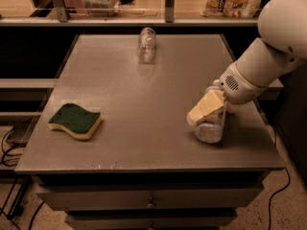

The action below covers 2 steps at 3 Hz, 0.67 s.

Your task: Pick blue plastic bottle

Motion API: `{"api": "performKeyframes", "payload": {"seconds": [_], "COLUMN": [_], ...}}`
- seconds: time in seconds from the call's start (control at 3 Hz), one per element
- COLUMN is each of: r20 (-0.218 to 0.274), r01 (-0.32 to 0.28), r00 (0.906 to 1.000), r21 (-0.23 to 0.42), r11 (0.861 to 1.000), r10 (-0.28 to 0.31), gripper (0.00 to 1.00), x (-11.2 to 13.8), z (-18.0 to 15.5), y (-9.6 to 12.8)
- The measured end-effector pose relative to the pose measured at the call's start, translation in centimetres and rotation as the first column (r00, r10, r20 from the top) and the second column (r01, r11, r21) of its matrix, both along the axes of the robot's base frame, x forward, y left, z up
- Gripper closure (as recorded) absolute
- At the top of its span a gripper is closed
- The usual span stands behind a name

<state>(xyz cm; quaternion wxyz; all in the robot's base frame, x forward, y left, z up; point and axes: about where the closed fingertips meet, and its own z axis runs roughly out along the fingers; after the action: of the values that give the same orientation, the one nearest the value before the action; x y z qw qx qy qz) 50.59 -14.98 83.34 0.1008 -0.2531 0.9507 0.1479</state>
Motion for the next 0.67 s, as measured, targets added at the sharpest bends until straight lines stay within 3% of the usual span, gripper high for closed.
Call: {"api": "performKeyframes", "payload": {"seconds": [0.33, 0.67], "r20": [0.004, 0.062], "r01": [0.0, -0.01], "r00": [1.0, 0.998], "r21": [-0.005, -0.046], "r11": [1.0, 0.999], "r10": [0.0, 0.013], "gripper": [0.62, 0.85], "x": [0.0, 0.6], "z": [0.2, 2.1], "y": [0.1, -0.4]}}
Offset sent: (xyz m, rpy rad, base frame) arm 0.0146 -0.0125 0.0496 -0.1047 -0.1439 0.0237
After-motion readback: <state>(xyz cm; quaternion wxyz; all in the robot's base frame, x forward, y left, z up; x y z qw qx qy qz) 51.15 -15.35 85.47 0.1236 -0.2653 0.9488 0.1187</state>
